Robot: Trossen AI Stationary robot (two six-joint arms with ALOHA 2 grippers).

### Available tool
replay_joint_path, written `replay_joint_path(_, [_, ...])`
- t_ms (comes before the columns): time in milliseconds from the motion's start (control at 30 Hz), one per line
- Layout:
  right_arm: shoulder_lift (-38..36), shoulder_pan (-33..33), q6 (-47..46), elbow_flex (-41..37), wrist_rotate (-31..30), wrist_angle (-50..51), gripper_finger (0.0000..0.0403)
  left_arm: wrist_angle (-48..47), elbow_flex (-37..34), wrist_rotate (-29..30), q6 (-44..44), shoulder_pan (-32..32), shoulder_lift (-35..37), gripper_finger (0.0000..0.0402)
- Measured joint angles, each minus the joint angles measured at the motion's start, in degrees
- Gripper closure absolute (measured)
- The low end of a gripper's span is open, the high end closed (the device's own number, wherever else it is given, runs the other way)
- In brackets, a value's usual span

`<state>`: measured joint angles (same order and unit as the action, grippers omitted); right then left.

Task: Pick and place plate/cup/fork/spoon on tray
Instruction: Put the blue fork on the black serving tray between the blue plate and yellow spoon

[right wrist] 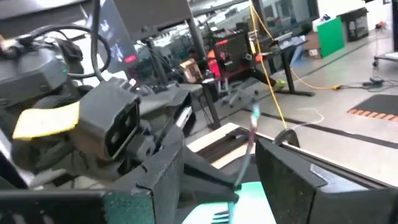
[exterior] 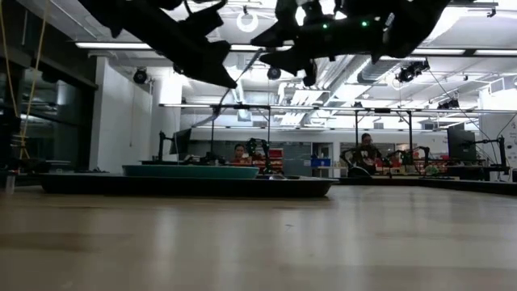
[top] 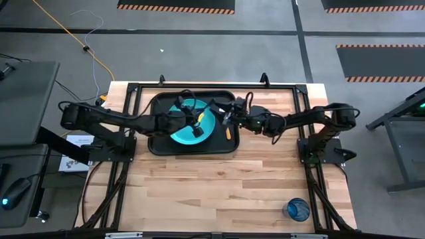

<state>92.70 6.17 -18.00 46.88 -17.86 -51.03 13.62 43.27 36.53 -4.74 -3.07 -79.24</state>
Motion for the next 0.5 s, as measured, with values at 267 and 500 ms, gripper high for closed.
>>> replay_joint_path(267, [0.3,-0.2,0.5,3.0,-8.7,7.3,0.0213,1.8,0.0,-0.3,0.6,0.4,-1.6,0.0398])
replay_joint_path(500, [0.3,-0.3,0.5,3.1,-11.9,7.8,0.0213,3.5,0.0,-2.3,1.6,1.2,-1.6,0.0398])
